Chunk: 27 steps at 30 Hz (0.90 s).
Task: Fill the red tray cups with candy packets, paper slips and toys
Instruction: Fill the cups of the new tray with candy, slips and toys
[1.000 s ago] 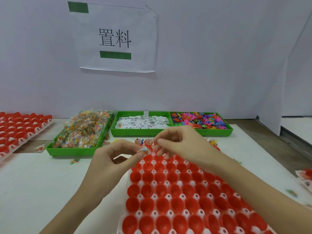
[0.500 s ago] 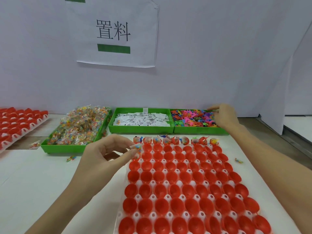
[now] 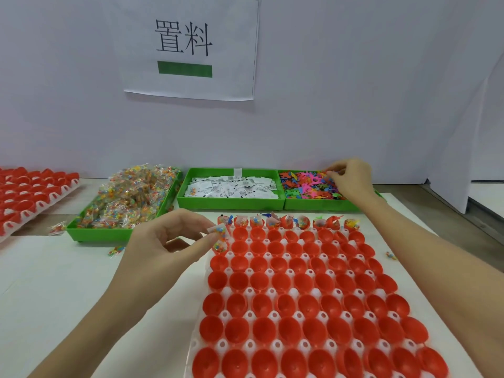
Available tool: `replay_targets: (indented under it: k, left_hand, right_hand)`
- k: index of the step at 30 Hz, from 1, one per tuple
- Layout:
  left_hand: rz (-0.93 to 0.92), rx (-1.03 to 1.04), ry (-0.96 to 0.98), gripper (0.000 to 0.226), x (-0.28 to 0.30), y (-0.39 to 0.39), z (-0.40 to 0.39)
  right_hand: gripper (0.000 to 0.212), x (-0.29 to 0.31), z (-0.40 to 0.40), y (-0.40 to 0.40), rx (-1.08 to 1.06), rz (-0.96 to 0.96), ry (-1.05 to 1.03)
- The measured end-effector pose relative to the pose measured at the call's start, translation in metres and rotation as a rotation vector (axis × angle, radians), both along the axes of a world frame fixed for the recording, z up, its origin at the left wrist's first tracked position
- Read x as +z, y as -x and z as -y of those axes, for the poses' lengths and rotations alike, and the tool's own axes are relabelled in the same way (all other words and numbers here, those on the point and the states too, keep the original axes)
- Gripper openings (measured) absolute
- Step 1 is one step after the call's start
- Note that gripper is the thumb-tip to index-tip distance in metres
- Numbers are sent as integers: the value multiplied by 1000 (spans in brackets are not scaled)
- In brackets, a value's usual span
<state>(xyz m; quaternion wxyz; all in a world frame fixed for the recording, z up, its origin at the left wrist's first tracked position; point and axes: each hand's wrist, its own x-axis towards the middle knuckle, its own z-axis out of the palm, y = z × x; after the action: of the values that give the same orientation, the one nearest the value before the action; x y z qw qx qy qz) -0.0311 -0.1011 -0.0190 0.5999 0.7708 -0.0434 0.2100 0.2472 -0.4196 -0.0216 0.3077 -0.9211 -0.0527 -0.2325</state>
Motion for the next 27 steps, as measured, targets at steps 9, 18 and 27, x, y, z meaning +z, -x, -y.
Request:
replay_targets:
  k: [9,18,27]
  left_hand:
    - [-7,-21,52,11,2,4,8]
    - [-24,-155,161,16,9,15,30]
    - [-36,-112,85,11,9,17,32]
  right_hand:
    - [30,46,-25,92,470,-493,-1005]
    - [14,45,-62,211,784,-537,-560]
    - [5,50,-80,225,858,-436,-328]
